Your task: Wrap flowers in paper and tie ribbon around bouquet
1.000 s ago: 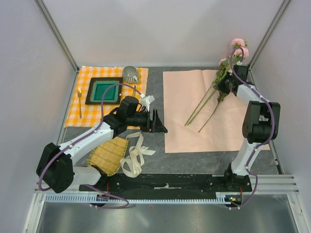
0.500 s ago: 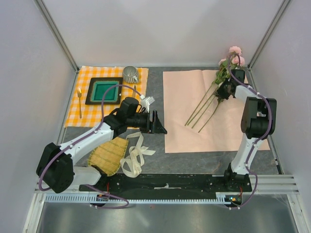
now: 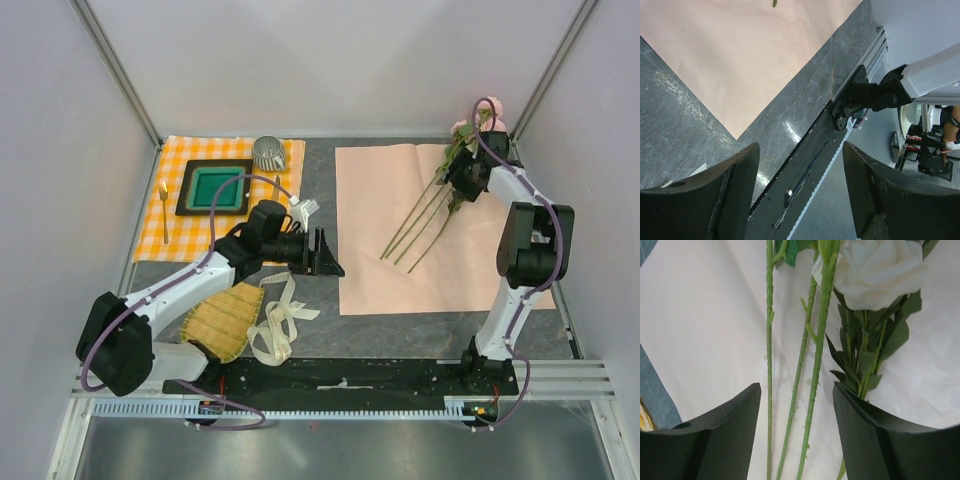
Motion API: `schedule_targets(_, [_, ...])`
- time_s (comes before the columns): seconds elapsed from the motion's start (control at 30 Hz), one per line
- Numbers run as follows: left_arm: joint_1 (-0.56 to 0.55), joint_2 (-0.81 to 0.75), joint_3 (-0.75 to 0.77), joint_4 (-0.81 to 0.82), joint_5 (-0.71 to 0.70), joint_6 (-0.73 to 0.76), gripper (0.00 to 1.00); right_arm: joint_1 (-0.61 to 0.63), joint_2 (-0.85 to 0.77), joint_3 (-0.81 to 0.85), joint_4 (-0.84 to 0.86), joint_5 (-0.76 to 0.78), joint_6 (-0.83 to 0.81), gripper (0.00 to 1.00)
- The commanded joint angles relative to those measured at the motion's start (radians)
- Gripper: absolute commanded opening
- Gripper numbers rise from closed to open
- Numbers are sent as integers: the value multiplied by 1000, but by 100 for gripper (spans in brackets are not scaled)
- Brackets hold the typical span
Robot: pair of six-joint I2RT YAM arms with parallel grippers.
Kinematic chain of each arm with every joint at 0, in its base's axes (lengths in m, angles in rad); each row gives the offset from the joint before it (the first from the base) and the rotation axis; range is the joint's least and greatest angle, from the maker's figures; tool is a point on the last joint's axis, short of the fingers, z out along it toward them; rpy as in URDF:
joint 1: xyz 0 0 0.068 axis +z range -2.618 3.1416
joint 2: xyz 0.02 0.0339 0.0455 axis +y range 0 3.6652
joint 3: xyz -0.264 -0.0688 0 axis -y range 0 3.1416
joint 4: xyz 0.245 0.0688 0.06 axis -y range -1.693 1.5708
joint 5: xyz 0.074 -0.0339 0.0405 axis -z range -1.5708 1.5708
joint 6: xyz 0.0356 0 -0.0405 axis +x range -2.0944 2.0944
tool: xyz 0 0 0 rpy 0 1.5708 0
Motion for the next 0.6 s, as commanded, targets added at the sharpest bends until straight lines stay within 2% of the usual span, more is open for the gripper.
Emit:
schedule_targets(0.0, [-5,21,9,19,50,13,74,13,-149,9,-149,39,-65,69])
schedule_targets(0.1, [-5,-14,-9,5,32,16,74,84,-272,-69,-241,133,-137,73])
schedule_targets(0.17, [-1,-51,-18,-21,-42,22,74,229,-385,-141,-270,196,-177,75])
schedule_targets(0.2, [1,-79,-29,-42,-77,21,72,292,-424,-233,-287,214,-181,75])
schedule_targets(0.23, [4,-150,-44,-53,-146,13,71,437,-464,-278,-292,239,-186,76])
schedule_targets(0.3, [10,-233,-107,-50,-203,-37,70,579,-561,-405,-296,283,-180,77])
schedule_targets(0.33, [11,-329,-129,-50,-238,-56,69,704,-596,-454,-278,288,-177,77])
schedule_targets(0.43, [13,-500,-211,-62,-266,-126,69,890,-690,-615,-163,236,-178,77])
schedule_targets(0.57, [13,-663,-288,-114,-277,-183,69,1017,-692,-746,25,189,-186,85])
